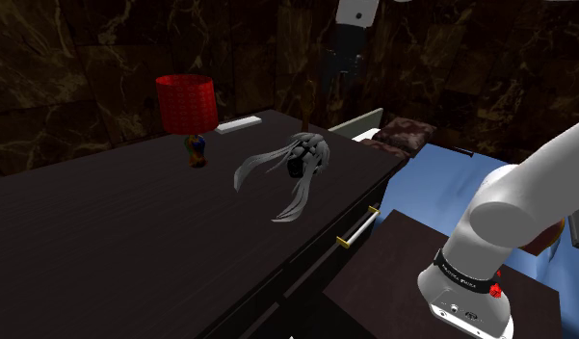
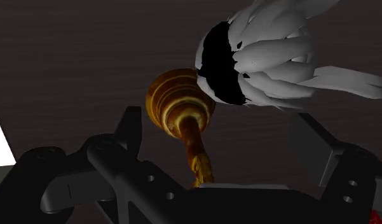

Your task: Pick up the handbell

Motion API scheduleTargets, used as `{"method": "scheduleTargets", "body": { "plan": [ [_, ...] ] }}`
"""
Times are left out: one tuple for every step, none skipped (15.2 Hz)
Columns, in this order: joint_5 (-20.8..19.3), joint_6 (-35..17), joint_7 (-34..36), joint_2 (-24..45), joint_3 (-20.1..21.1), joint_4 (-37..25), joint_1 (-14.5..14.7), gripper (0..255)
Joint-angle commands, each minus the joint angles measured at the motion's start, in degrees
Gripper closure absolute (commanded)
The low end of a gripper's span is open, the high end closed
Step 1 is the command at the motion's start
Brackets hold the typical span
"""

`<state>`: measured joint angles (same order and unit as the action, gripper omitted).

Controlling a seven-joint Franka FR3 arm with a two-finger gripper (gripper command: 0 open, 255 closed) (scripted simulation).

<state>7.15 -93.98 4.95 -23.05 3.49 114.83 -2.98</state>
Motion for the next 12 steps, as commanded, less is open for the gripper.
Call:
{"method": "scheduleTargets", "body": {
  "plan": [
    [-0.4,0.6,2.4,4.8,0.7,-5.6,-0.3,0],
    [-0.7,1.0,3.5,7.0,0.9,-8.4,-0.5,0],
    [-1.0,1.5,4.6,9.3,1.2,-11.3,-0.6,0],
    [-1.4,2.1,5.8,11.6,1.4,-14.3,-0.7,0],
    [-1.7,2.8,6.9,14.0,1.6,-17.4,-0.8,0],
    [-2.1,3.6,8.0,16.4,1.8,-20.7,-0.8,0],
    [-2.4,4.1,8.6,17.8,1.8,-22.6,-0.8,0],
    [-2.3,3.2,8.5,17.5,1.8,-21.5,-0.8,0],
    [-2.3,2.4,8.5,17.3,1.8,-20.4,-0.8,0],
    [-2.3,1.6,8.4,17.0,1.8,-19.4,-0.8,0],
    [-2.3,0.8,8.3,16.8,1.8,-18.4,-0.8,0],
    [-2.2,0.0,8.3,16.6,1.8,-17.4,-0.8,0]
  ]
}}
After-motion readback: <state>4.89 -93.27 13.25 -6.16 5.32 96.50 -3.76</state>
